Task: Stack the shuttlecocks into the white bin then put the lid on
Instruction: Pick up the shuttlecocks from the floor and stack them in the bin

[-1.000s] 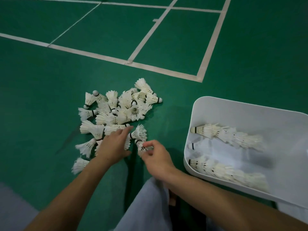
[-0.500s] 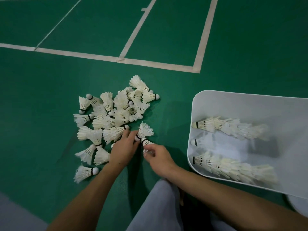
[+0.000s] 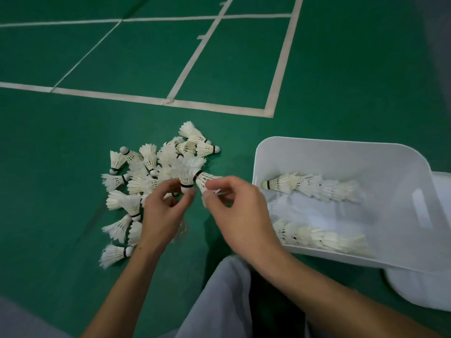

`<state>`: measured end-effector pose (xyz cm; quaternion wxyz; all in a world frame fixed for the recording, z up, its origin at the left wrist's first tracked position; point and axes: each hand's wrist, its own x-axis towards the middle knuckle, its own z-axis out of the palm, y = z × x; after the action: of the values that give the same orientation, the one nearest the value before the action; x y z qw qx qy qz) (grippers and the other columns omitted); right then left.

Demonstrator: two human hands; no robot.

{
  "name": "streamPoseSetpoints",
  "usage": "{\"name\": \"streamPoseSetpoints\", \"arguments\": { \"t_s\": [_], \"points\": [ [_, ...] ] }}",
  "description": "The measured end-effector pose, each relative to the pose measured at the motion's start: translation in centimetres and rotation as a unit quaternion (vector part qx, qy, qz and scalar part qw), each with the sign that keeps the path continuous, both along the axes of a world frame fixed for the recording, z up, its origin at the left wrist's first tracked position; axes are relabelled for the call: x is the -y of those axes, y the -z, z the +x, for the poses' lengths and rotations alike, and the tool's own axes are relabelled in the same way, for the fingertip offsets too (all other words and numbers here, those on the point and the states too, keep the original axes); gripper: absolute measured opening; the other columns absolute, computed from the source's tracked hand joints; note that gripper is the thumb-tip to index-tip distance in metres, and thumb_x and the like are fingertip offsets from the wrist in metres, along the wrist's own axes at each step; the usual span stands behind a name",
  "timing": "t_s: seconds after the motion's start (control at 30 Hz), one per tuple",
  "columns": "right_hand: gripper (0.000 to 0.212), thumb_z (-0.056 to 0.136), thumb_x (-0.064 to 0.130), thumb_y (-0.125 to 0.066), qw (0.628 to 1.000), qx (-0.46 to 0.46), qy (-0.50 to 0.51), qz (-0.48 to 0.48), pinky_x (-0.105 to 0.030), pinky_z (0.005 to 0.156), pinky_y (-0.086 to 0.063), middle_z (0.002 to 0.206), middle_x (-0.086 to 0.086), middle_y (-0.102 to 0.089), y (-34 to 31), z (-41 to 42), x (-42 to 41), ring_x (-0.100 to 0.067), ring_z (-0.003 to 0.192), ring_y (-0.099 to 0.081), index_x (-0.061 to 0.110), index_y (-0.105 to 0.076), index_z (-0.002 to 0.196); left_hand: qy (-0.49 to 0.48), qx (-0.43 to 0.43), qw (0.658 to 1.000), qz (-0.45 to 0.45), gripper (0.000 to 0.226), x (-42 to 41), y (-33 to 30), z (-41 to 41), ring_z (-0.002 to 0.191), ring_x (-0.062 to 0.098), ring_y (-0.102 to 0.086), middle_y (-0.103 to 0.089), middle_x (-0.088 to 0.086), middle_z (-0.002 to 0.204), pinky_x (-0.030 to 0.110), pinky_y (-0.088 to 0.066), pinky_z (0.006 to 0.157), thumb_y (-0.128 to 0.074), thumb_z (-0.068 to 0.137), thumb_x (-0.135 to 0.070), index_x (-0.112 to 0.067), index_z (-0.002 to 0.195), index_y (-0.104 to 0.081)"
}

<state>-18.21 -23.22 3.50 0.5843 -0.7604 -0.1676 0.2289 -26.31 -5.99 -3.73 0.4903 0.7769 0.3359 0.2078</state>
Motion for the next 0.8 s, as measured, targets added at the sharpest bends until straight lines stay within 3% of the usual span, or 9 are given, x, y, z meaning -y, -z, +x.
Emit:
{"name": "streamPoseSetpoints", "arguments": {
  "t_s": [0.1,0.2,0.27,0.37,0.5,0.63,0.8],
  "points": [
    [0.007,0.093,0.022,-0.076,0.997,0.062,0.035,0.024,-0.023,0.070,-0.060,0.086,0.012,-0.076,-1.5,3.1,3.8,-0.005,0.077,-0.071,0.024,-0.077,0.099,0.035,0.012,0.999,-0.003,0.026,1.9,-2.0,0.8,0.067,0.017,-0.058,-0.074,0.000,0.100,0.033,-0.051,0.058,-0.082,0.091,-0.031,-0.022,0.113,-0.073],
    [0.017,0.092,0.019,-0.078,0.993,0.103,0.056,-0.004,-0.022,0.062,-0.056,0.084,0.007,-0.075,-1.8,6.8,7.9,-0.008,0.071,-0.071,0.025,-0.069,0.106,0.068,0.020,0.997,0.009,0.019,3.4,-4.3,1.8,0.065,0.014,-0.058,-0.073,-0.002,0.101,0.032,-0.051,0.058,-0.082,0.090,-0.031,-0.031,0.107,-0.072],
    [0.025,0.090,0.021,-0.081,0.990,0.109,0.057,-0.072,-0.021,0.063,-0.053,0.082,0.006,-0.075,-1.2,9.2,10.5,-0.005,0.072,-0.070,0.027,-0.066,0.110,0.100,0.010,0.994,0.031,0.018,4.2,-5.5,2.8,0.061,0.011,-0.055,-0.072,-0.002,0.100,0.030,-0.050,0.056,-0.081,0.090,-0.031,-0.033,0.105,-0.070],
    [0.029,0.088,0.023,-0.082,0.973,0.119,0.029,-0.195,-0.028,0.062,-0.055,0.083,0.006,-0.074,0.9,11.8,13.0,-0.010,0.075,-0.070,0.022,-0.069,0.114,0.137,-0.015,0.988,0.069,0.027,5.0,-6.5,4.5,0.062,0.010,-0.051,-0.072,-0.004,0.099,0.025,-0.051,0.060,-0.082,0.090,-0.032,-0.025,0.114,-0.072],
    [0.027,0.090,0.016,-0.079,0.946,0.120,-0.019,-0.300,-0.038,0.067,-0.062,0.086,0.004,-0.072,4.6,13.4,13.6,-0.012,0.077,-0.068,0.016,-0.072,0.116,0.178,0.010,0.982,0.065,0.020,6.7,-6.6,7.5,0.059,0.003,-0.050,-0.073,-0.017,0.090,0.016,-0.047,0.057,-0.082,0.090,-0.029,-0.027,0.108,-0.075],
    [0.024,0.092,0.011,-0.074,0.924,0.116,-0.073,-0.358,-0.025,0.065,-0.052,0.092,0.006,-0.067,7.5,14.6,12.9,-0.009,0.079,-0.063,0.016,-0.071,0.115,0.200,0.014,0.977,0.070,0.024,7.9,-5.6,9.8,0.057,0.000,-0.051,-0.071,-0.022,0.083,0.015,-0.045,0.057,-0.083,0.088,-0.033,-0.024,0.108,-0.074],
    [0.021,0.089,0.009,-0.074,0.922,0.065,-0.101,-0.369,-0.032,0.076,-0.059,0.102,-0.004,-0.072,9.0,15.7,11.6,-0.021,0.091,-0.070,0.014,-0.070,0.110,0.208,-0.001,0.972,0.109,0.032,8.4,-4.7,11.3,0.051,0.005,-0.044,-0.060,-0.034,0.068,0.010,-0.036,0.051,-0.083,0.089,-0.032,-0.020,0.116,-0.072]
  ]
}}
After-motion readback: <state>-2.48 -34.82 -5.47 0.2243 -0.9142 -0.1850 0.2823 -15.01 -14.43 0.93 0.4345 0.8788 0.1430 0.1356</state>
